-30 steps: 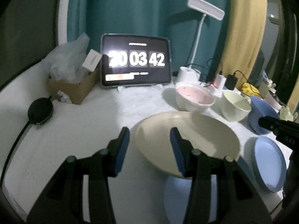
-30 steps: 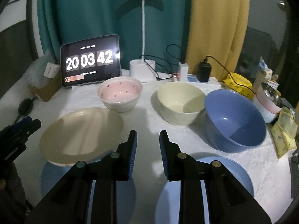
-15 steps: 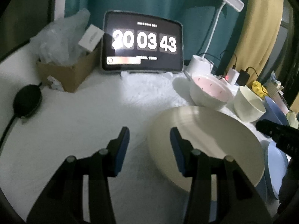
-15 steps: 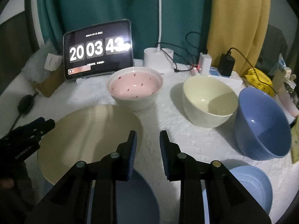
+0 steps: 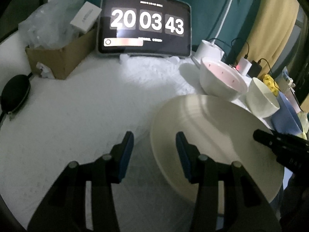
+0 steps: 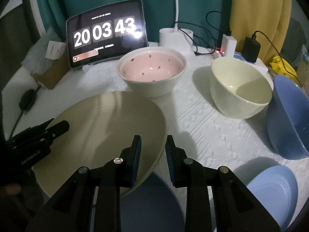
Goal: Organize plates and bowls
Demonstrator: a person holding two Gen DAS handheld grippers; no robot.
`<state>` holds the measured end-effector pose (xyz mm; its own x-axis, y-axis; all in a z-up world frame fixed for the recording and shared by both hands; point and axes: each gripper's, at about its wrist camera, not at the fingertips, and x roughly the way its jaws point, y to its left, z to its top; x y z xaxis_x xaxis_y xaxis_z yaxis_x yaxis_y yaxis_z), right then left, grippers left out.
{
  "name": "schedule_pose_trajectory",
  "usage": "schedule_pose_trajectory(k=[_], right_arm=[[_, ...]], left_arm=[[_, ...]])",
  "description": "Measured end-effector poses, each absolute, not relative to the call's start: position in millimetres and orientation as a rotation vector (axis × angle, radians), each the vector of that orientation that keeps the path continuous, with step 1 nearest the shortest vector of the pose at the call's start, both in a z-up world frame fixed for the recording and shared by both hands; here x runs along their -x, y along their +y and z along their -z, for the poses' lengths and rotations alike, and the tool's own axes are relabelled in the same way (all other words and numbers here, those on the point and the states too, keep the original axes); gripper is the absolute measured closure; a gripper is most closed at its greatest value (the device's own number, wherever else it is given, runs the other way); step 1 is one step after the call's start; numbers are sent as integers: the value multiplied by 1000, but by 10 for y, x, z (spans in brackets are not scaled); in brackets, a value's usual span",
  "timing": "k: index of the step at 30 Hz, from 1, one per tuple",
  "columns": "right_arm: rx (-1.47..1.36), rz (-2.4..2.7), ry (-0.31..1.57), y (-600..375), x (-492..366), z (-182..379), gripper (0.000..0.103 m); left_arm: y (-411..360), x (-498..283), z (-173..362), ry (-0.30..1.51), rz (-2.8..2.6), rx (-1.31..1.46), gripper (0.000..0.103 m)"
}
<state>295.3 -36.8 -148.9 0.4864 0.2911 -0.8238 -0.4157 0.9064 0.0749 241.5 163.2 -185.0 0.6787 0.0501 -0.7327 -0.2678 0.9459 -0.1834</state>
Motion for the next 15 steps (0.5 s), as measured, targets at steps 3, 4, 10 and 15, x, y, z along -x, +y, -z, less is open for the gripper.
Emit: schedule_pose_trajectory(k=[3,4,10,15], right_arm=[[137,-434,974,-369,-2941,1489,76],[141,-436,971,-366,-2930,1488,76],[180,-422,943,-323,-2843,1468,79],[182,-414,934,-368,-2796,1415,80]], left_arm=[[1605,-2419,1856,805,-173,272,65],[1607,-2422,1861,808,-167,277,66],[1553,-2415,1861,809,-164,270,76],[1502,-2360,1810,805,-151,271,76]])
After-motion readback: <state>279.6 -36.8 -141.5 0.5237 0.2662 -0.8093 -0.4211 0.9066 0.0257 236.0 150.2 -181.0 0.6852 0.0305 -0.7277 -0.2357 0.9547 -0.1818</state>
